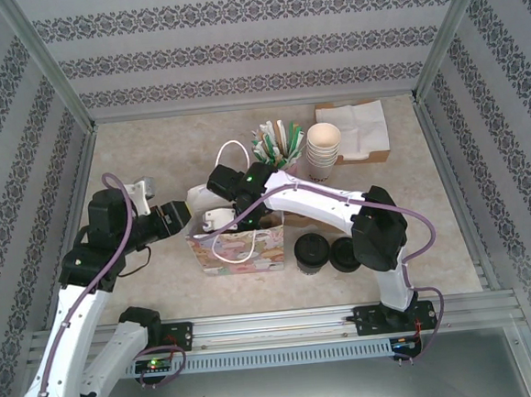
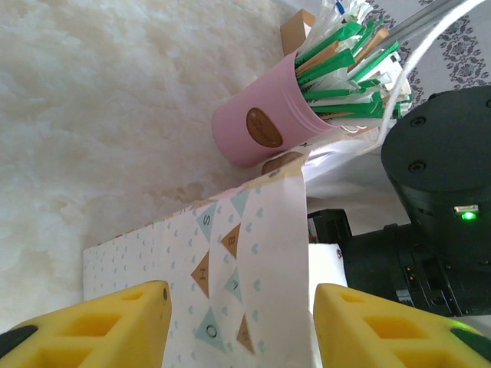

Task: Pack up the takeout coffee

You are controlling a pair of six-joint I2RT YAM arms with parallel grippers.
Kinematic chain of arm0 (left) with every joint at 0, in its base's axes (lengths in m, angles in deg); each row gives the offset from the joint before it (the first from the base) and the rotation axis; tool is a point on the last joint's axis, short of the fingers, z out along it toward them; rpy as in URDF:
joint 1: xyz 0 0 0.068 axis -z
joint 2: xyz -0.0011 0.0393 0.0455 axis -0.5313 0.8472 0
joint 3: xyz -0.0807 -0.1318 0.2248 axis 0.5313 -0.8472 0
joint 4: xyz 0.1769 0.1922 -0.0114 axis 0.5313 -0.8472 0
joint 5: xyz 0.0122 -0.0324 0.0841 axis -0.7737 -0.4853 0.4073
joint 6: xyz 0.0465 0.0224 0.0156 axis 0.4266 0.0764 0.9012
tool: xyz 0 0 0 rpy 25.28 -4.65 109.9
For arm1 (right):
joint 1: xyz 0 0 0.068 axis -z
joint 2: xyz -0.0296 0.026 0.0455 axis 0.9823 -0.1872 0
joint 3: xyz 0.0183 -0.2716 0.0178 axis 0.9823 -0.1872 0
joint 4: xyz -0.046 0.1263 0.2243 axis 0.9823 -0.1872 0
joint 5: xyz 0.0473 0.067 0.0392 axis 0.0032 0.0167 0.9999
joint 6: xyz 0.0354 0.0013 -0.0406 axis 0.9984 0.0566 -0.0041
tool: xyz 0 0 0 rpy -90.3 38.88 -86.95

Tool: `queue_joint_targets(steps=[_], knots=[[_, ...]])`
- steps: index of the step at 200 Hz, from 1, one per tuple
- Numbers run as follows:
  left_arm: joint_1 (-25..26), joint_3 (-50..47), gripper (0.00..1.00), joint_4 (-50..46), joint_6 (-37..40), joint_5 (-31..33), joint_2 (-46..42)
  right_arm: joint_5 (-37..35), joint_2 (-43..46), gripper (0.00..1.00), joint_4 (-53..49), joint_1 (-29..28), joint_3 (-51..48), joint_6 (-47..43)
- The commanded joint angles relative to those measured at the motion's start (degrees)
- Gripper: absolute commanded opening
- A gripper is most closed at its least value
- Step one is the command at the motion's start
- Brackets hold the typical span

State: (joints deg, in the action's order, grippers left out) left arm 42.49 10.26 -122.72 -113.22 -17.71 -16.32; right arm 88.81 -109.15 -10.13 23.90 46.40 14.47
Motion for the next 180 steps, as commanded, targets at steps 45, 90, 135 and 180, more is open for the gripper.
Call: queue_joint_targets(steps=[45, 90, 135, 180], knots=[[-0.37, 1.4, 0.53, 1.49, 1.31, 1.1, 2.05, -0.23, 0.62, 0.29, -0.61, -1.61, -2.06, 0.37], [-0.37, 1.79, 0.52, 1.29, 0.5, 0.45, 1.38, -0.53, -0.69, 0.29, -1.22, -2.08, -1.97, -0.02], [-0.38, 1.72, 0.53, 1.2, 0.08, -0.3, 0.41, -2.82, -2.21, 0.29, -2.53, -2.27, -1.09, -0.33], [-0.37, 1.24, 0.52, 1.13, 0.13, -0.26, 0.5, -3.94, -1.89, 0.29, -1.73, -2.87, -1.45, -0.16]])
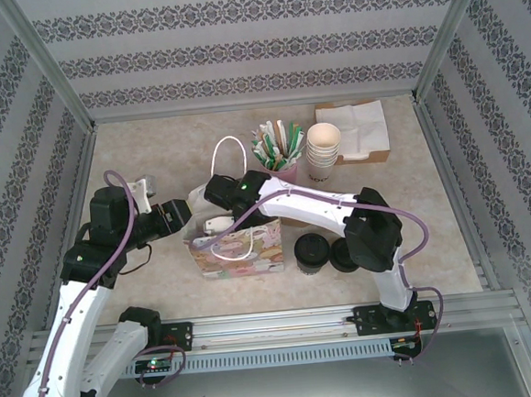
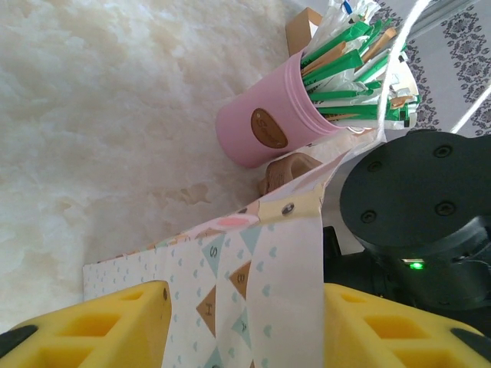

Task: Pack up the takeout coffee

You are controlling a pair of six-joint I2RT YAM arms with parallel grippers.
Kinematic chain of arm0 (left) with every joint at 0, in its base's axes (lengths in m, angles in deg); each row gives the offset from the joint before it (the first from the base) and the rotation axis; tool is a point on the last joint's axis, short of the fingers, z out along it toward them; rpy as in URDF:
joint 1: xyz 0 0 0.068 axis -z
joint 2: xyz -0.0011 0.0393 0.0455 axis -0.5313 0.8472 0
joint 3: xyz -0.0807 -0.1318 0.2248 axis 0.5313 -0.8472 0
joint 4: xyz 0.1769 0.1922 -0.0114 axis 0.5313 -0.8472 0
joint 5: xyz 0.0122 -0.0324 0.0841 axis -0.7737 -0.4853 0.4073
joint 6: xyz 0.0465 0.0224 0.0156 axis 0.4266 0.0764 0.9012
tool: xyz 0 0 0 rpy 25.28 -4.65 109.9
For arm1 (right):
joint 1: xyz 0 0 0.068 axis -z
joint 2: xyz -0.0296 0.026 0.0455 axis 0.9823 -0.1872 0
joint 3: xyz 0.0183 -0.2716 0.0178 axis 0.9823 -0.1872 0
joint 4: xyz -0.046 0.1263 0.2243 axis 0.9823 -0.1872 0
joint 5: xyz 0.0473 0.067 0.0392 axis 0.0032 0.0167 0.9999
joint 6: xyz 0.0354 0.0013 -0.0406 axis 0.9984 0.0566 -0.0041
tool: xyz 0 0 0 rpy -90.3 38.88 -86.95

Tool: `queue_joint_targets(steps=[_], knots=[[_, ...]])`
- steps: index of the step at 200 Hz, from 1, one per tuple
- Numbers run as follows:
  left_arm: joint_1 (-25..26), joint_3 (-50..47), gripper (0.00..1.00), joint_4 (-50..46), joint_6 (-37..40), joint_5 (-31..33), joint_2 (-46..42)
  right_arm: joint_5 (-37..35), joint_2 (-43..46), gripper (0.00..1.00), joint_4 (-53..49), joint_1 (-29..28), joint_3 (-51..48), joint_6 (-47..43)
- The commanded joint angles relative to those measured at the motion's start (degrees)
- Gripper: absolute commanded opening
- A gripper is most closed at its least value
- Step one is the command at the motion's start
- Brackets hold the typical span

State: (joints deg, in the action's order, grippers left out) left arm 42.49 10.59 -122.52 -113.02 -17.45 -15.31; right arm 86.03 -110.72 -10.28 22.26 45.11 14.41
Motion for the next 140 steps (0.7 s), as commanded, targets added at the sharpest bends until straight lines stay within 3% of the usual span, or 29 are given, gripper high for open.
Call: queue_joint_targets(steps=[1, 140], knots=[[-0.37, 0.91, 0.52, 0.93, -0.03, -0.5, -0.52, -1.18, -0.3, 0.29, -1.6, -1.28, -0.16, -0.09], [-0.38, 0.38, 0.52, 0.65, -0.03, -0.47, -1.58, -0.93, -2.47, 0.31, -3.17, -2.28, -1.64, -0.01]])
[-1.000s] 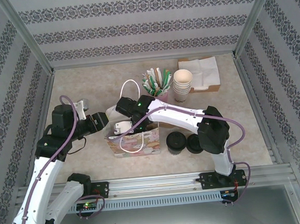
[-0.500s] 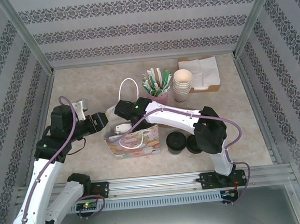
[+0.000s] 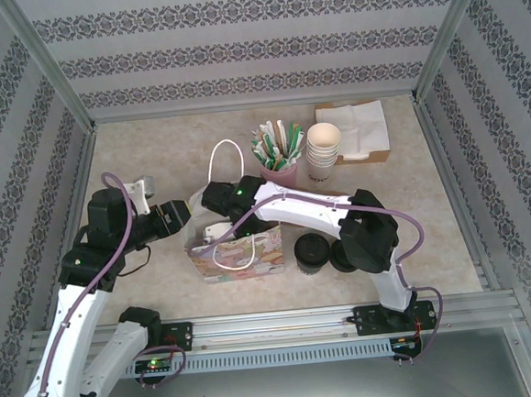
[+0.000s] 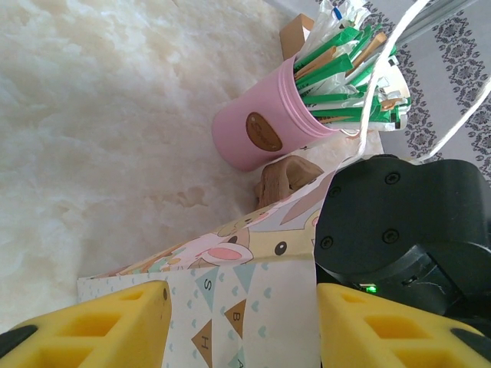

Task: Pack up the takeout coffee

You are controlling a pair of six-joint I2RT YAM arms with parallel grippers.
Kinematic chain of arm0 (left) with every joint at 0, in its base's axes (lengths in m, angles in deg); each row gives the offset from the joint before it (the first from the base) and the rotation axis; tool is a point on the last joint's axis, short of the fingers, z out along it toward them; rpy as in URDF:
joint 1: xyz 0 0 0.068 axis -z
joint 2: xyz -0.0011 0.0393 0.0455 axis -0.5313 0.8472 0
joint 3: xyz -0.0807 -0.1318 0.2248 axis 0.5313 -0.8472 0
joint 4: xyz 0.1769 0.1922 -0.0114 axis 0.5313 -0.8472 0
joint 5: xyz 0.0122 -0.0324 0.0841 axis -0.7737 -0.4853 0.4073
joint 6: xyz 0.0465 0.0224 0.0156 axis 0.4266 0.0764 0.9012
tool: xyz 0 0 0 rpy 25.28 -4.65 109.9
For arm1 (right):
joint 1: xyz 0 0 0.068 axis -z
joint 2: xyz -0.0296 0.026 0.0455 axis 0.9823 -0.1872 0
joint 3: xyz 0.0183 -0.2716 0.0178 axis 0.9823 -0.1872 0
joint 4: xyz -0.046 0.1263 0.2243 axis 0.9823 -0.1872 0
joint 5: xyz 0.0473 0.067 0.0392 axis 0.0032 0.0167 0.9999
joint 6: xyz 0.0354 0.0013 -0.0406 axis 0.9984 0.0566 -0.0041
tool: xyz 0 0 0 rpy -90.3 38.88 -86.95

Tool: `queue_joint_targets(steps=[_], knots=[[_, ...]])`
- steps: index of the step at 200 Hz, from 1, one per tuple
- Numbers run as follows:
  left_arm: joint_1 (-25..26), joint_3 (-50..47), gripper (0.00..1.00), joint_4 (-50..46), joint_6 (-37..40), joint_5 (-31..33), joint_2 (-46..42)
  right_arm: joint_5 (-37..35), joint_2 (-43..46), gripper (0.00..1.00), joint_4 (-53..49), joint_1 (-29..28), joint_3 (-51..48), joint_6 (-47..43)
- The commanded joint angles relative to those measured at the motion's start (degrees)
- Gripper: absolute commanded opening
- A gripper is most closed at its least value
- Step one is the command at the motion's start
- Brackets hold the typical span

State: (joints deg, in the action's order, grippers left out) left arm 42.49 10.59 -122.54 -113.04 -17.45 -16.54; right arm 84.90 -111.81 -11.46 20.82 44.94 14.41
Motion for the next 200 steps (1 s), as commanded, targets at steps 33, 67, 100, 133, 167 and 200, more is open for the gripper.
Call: queue_joint_targets(steps=[33, 67, 100, 133, 167, 200], knots=[[-0.35, 0.35, 0.53, 0.77, -0.05, -0.67, -0.32, -0.58, -2.58, 0.31, -1.11, -1.11, -1.89, 0.64], [-0.29, 0.12, 0.52, 0.76, -0.27, -0.81, -0.18, -2.01, -2.4, 0.31, 3.4, -1.19, -3.44, 2.56], [-0.3, 0.15, 0.52, 0.79, -0.4, -0.87, -0.15, -1.58, -3.06, 0.32, 3.7, -1.9, -4.14, 2.38], [-0.35, 0.2, 0.52, 0.69, -0.48, -0.81, -0.18, -1.62, -3.89, 0.33, 3.77, -2.34, -5.07, 2.5], [-0.25, 0.3, 0.52, 0.72, -0.49, -0.81, -0.13, -2.0, -4.88, 0.33, 3.45, -2.8, -5.78, 2.68], [-0.28, 0.33, 0.52, 0.69, -0.58, -0.75, -0.11, -2.88, -5.91, 0.33, 3.42, -3.22, -6.04, 2.98]])
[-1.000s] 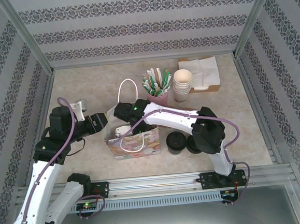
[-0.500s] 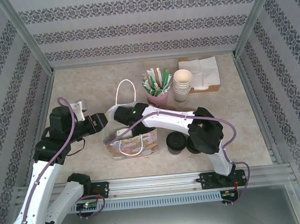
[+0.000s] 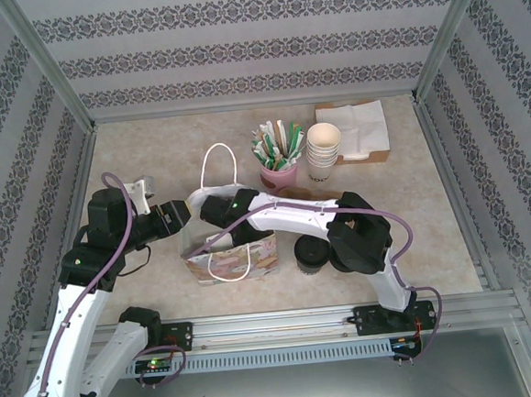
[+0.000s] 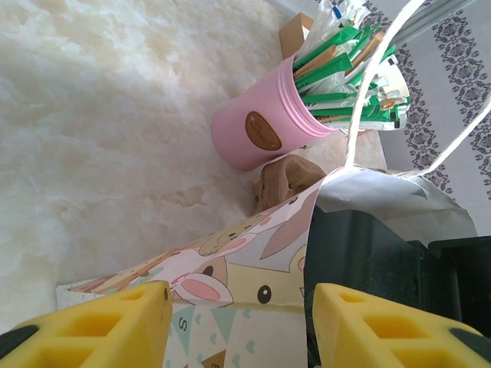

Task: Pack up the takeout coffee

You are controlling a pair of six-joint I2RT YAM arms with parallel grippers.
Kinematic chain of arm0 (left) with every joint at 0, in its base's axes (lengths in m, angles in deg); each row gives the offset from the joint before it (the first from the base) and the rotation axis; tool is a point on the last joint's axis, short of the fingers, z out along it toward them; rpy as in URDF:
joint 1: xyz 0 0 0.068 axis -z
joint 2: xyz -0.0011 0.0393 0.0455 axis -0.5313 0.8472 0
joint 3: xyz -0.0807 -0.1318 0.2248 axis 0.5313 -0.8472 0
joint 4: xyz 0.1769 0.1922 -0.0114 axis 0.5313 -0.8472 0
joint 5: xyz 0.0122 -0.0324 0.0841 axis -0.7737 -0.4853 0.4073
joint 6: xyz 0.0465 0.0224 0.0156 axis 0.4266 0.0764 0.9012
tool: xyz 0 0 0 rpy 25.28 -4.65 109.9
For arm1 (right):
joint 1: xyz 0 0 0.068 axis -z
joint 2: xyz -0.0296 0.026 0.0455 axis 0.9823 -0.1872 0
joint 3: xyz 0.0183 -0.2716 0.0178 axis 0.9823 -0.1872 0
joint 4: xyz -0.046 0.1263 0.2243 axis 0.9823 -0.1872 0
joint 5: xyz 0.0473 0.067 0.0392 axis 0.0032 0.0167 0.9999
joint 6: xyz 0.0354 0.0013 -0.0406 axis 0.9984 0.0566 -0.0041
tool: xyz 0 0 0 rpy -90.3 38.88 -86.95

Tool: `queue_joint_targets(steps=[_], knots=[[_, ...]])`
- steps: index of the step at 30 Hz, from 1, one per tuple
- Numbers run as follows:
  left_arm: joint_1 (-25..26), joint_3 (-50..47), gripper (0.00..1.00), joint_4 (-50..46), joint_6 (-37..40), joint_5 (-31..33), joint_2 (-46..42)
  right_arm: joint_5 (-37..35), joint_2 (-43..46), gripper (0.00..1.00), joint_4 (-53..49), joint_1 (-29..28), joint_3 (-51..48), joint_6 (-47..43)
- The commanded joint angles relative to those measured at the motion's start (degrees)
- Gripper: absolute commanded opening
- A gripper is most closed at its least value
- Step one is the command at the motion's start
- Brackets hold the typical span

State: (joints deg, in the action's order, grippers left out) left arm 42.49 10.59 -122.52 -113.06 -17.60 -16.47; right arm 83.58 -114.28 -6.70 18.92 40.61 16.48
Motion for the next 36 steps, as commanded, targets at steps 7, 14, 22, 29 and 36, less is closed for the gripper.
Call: queue_joint_targets(steps=[7, 14, 22, 29, 36], knots=[[-0.12, 0.2, 0.52, 0.44, -0.56, -0.54, -0.33, -1.93, -4.67, 0.33, -1.37, -1.55, -1.97, 1.17], [-0.02, 0.16, 0.52, 0.15, -0.55, -0.41, -0.48, -2.43, -3.34, 0.39, -0.71, -1.71, -1.28, 2.08], [-0.03, 0.9, 0.52, -0.26, -0.38, 0.3, -0.86, -4.38, 1.79, 0.56, 1.42, -1.66, -0.88, 4.27], [-0.06, 1.15, 0.52, 0.27, -0.81, 0.55, -1.19, -4.1, 5.06, 0.65, 2.07, -1.84, -1.01, 5.66], [-0.02, 1.58, 0.52, -0.04, -0.9, 1.06, -1.39, -4.82, 8.13, 0.71, 2.28, -1.99, -0.6, 6.09]])
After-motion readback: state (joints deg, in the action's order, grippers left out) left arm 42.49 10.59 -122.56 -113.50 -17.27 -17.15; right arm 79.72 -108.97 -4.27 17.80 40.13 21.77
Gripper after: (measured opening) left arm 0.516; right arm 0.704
